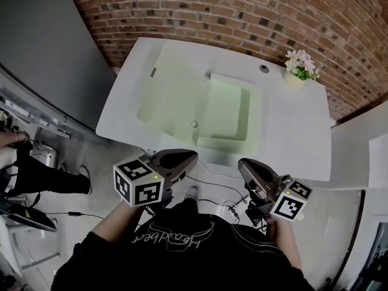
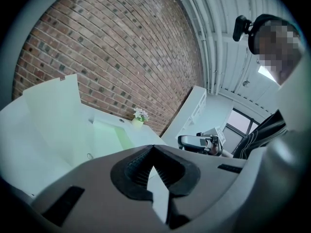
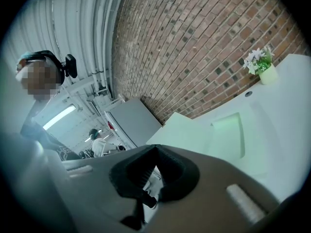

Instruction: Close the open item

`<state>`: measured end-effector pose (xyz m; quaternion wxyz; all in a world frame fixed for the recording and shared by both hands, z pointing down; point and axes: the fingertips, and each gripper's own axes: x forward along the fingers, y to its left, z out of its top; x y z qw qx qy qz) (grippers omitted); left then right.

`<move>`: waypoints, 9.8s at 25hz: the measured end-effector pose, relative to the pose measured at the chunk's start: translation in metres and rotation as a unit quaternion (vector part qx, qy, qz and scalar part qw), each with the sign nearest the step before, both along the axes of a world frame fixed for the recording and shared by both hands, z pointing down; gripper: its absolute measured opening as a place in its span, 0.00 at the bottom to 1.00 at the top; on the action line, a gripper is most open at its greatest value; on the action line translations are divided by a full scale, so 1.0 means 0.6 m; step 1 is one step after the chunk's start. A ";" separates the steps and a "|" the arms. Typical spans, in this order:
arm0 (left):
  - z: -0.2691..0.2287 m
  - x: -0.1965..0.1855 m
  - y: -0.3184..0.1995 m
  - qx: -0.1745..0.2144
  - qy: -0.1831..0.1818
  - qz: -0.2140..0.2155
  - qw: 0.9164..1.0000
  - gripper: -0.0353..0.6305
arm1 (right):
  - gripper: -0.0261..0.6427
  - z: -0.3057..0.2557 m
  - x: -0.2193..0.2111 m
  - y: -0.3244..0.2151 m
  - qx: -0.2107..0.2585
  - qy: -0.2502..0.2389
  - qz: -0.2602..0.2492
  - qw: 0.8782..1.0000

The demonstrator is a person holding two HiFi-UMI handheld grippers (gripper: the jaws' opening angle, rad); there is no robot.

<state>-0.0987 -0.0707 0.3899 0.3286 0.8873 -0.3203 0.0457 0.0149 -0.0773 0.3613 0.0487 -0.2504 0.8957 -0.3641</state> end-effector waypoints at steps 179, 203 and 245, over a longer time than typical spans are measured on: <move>0.214 0.125 -0.261 -0.155 -0.065 0.028 0.985 0.06 | 0.04 0.310 0.242 -0.303 -0.177 0.033 0.094 0.979; 0.233 0.130 -0.301 -0.151 -0.127 -0.014 0.980 0.06 | 0.04 0.347 0.223 -0.328 -0.180 0.070 0.055 0.980; 0.291 0.165 -0.290 -0.119 -0.303 0.020 0.945 0.06 | 0.04 0.347 0.236 -0.306 -0.169 0.072 0.043 0.982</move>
